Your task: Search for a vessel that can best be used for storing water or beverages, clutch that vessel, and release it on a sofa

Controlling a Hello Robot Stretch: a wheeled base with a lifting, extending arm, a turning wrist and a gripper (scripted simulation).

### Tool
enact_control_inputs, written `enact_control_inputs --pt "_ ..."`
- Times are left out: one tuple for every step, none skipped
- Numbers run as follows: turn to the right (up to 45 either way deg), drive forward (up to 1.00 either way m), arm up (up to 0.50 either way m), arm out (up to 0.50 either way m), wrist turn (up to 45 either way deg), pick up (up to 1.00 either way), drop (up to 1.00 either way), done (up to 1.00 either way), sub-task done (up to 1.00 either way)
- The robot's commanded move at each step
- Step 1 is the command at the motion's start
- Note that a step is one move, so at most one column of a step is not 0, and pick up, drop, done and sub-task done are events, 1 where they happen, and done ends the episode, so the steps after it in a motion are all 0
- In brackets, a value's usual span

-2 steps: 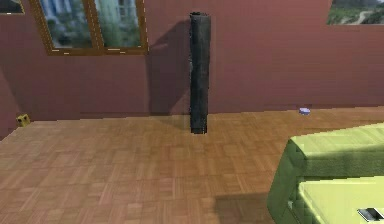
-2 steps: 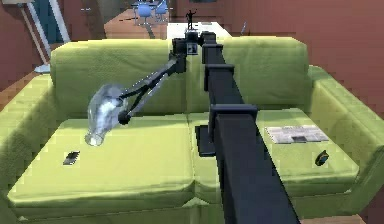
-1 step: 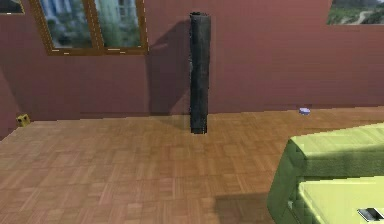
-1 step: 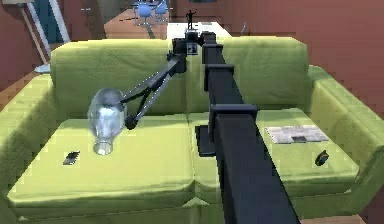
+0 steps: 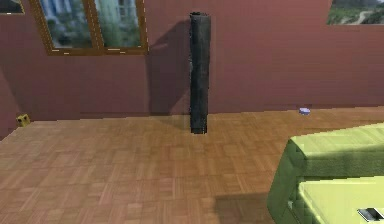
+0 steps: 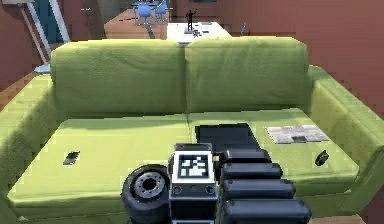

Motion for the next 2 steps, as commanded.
enact_control_inputs --pt "45.0 0.0 0.0 0.0 0.0 0.0 0.0 0.0 0.0" --pt "45.0 0.0 0.0 0.0 0.0 0.0 0.0 0.0 0.0"
